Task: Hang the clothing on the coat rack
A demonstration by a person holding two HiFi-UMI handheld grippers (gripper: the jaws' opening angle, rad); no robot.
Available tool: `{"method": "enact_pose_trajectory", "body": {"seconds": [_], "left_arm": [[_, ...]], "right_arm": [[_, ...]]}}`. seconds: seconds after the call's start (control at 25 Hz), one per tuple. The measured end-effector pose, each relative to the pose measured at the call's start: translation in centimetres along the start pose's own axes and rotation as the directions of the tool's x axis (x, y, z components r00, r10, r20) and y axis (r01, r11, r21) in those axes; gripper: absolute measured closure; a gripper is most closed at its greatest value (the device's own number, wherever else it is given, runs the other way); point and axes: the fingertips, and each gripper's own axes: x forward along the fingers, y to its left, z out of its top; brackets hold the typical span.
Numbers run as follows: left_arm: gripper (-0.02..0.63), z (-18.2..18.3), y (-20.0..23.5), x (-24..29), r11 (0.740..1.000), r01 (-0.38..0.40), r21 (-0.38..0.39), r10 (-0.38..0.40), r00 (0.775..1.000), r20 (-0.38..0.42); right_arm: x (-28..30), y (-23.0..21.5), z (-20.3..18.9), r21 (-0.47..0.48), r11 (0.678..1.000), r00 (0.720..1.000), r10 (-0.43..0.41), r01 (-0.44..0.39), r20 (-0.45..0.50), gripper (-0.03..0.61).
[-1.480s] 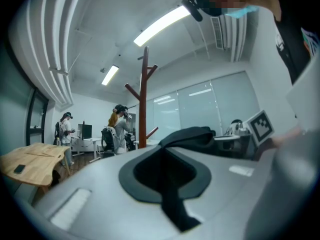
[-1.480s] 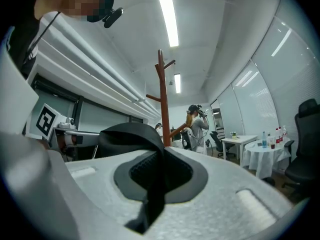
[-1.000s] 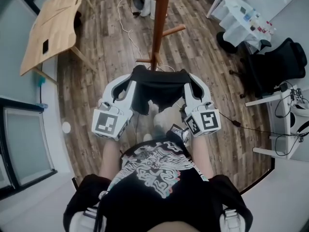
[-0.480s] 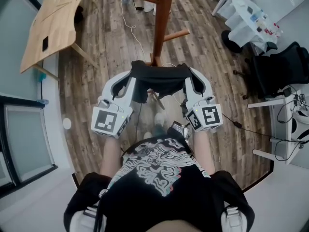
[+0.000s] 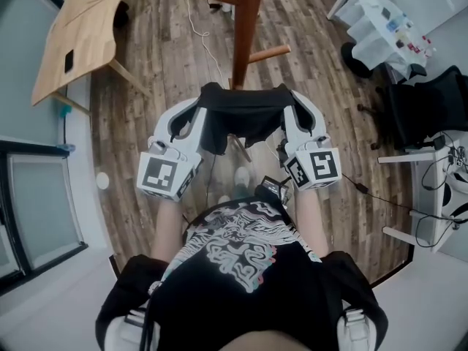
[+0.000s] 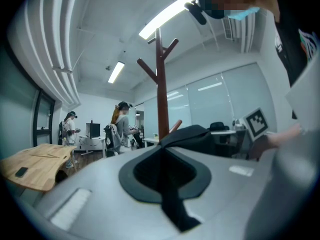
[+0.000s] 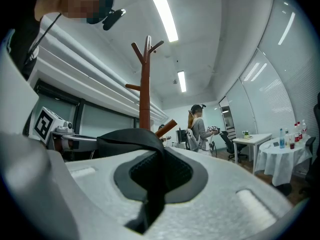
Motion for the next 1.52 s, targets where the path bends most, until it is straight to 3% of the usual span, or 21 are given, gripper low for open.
{"method": "enact_pose_trajectory", "body": {"seconds": [0.44,1.52], "left_arm": [[0.614,-0.2,0.7,2.2,1.000,-0.016,0.020,0.016,1.000,-0.018],[0.614,-4.6,2.6,4.8,0.994,-0.103,-0.024,0.100,0.990,-0.096]], "right_arm": [[2.6,-2.2,-0.1,0.003,1.000,1.000,0.024,-0.024,0.014,0.565],[6.4,-4.1,-4.0,0.006,0.992,0.991,0.127,-0.127,-0.052,0.565]]}}
